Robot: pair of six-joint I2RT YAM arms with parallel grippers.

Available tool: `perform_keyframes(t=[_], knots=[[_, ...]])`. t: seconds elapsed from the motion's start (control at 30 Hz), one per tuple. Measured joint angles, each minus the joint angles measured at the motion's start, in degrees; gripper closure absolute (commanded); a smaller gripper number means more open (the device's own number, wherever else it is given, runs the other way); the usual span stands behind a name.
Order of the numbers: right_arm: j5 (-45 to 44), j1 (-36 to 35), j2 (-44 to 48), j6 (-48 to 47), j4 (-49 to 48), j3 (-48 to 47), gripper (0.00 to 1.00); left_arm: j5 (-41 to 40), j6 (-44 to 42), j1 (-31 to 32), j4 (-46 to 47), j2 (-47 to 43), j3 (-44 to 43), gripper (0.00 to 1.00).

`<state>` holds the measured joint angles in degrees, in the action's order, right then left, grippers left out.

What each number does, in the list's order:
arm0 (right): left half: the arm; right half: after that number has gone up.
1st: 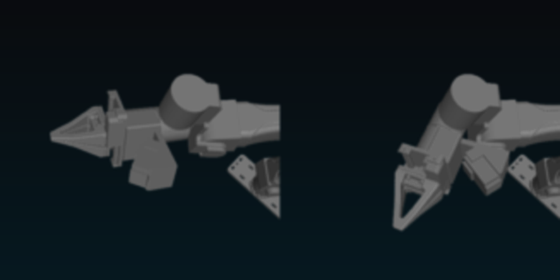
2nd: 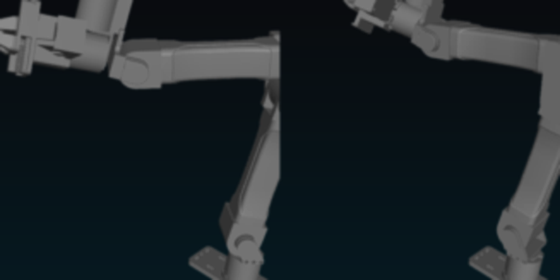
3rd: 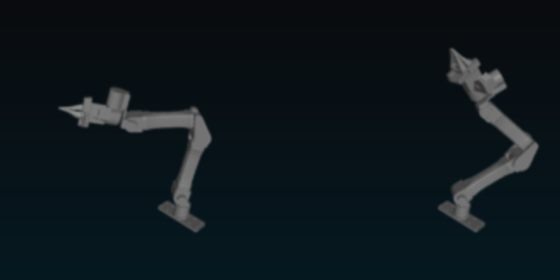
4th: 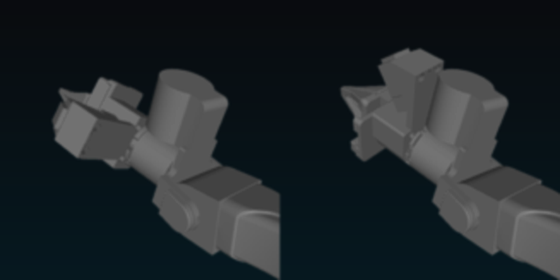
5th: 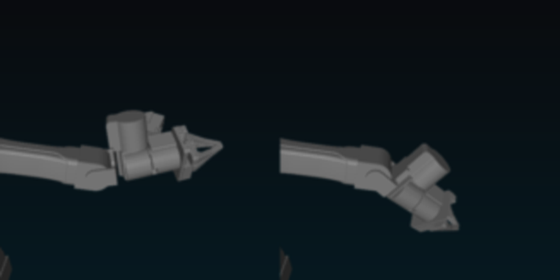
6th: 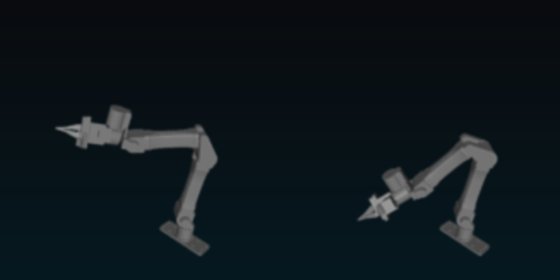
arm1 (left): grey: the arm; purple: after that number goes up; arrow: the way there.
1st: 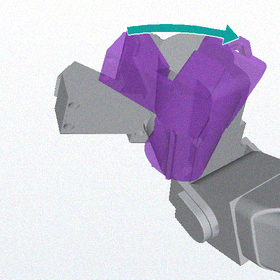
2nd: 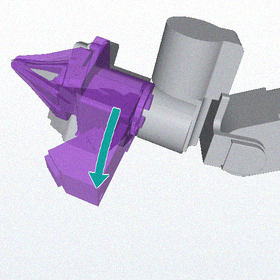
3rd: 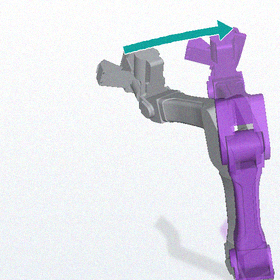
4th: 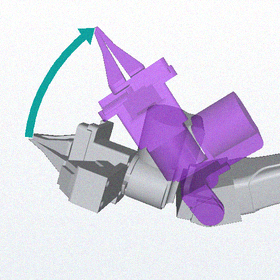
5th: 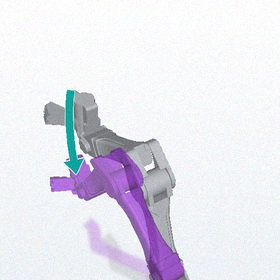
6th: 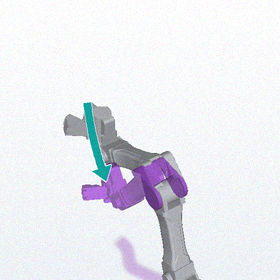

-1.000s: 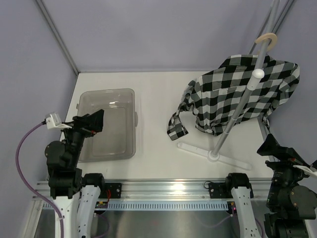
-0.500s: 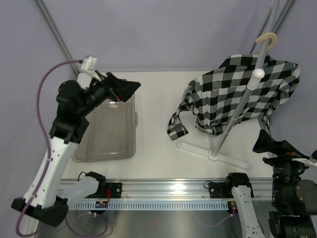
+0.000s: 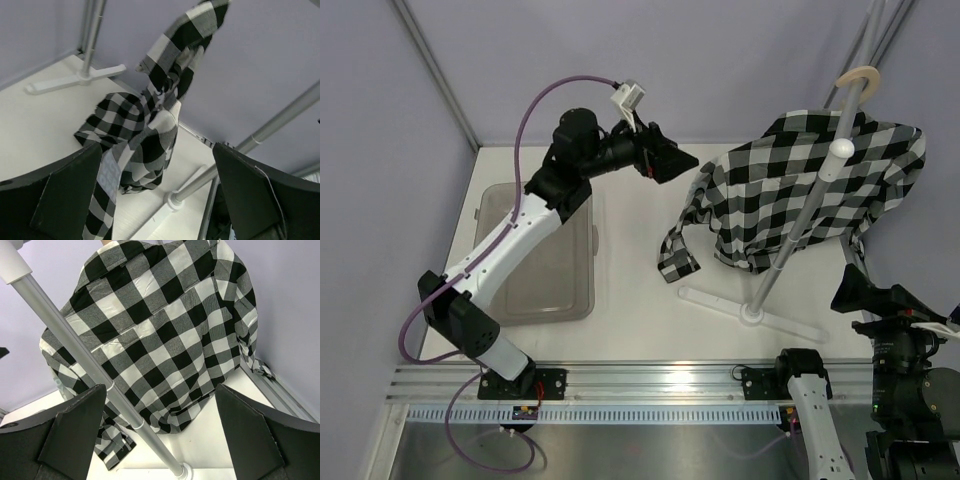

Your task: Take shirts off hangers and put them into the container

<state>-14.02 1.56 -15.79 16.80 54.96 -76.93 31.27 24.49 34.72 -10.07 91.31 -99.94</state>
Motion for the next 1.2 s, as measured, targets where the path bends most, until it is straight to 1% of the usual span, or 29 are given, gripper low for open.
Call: perform_keyframes(t=[0.1,0.13,0.17,0.2,0.23,0.27,0.3,0.33,0.4,0.47,0.5,0.63,0.7,0.73,0.8,0.93,1.0,1.07,1.2], knots=[[0.0,0.0,0.0,-0.15,0.35,0.0,0.01,3.85,6.84,-0.17,16.57,-2.73,12.85,0.01],[-0.02,0.0,0.0,-0.26,0.39,0.0,0.01,4.98,8.7,-0.31,21.07,-3.23,16.33,0.01],[-0.04,0.0,0.0,-0.35,0.39,0.0,0.0,6.08,9.49,-0.44,23.3,-3.34,18.12,0.01],[-0.02,0.0,0.0,-0.46,0.42,0.0,0.0,6.47,9.4,-0.5,23.06,-3.28,18.38,0.01],[-0.02,0.0,0.0,-0.52,0.42,0.0,0.01,5.81,8.2,-0.37,19.61,-3.19,17.07,0.01],[-0.02,0.0,0.0,-0.55,0.44,-0.02,0.01,2.78,4.92,0.57,14.73,-3.17,14.62,0.01],[0.0,0.0,0.0,-0.57,0.46,-0.11,0.0,-2.05,1.27,1.88,10.45,-3.19,11.78,0.01],[0.0,0.0,0.0,-0.57,0.5,-0.26,0.01,-9.57,-2.95,4.33,7.08,-3.45,9.25,0.01],[0.0,0.0,0.0,-0.61,0.48,-0.66,0.01,-17.86,-9.27,9.07,4.28,-5.16,7.43,0.01],[0.0,0.0,0.0,-0.68,0.44,-1.05,0.01,-18.84,-12.5,11.78,4.35,-8.39,9.62,0.01],[-0.04,0.0,-0.07,-0.72,0.42,-1.25,0.0,-18.88,-12.74,11.76,5.51,-10.45,11.85,0.01],[-0.02,0.0,-0.28,-0.74,0.35,-1.44,0.0,-17.07,-11.96,6.93,11.43,-16.0,20.81,0.01],[0.02,0.0,-0.35,-0.72,0.35,-1.44,0.01,-16.96,-12.0,5.95,11.67,-15.98,21.55,0.01],[0.04,0.0,-0.35,-0.72,0.33,-1.44,0.01,-16.94,-12.09,5.99,11.61,-15.63,21.31,0.01],[0.22,0.0,-0.35,-0.7,0.26,-1.46,0.0,-15.93,-12.66,6.14,7.87,-13.05,17.31,0.01],[0.76,0.0,-0.26,-0.7,0.24,-1.75,0.01,-9.81,-14.82,6.14,1.88,-2.1,1.11,0.01],[1.18,0.0,-0.24,-0.76,0.24,-2.47,0.01,-6.73,-16.02,6.12,1.01,2.51,-4.63,0.01],[1.14,0.0,-0.22,-0.94,0.26,-3.04,0.01,-4.55,-16.96,6.08,0.74,5.05,-6.23,0.01],[1.11,0.0,-0.22,-1.4,0.24,-3.56,0.0,-1.36,-17.97,5.97,0.72,8.11,-6.23,0.01]])
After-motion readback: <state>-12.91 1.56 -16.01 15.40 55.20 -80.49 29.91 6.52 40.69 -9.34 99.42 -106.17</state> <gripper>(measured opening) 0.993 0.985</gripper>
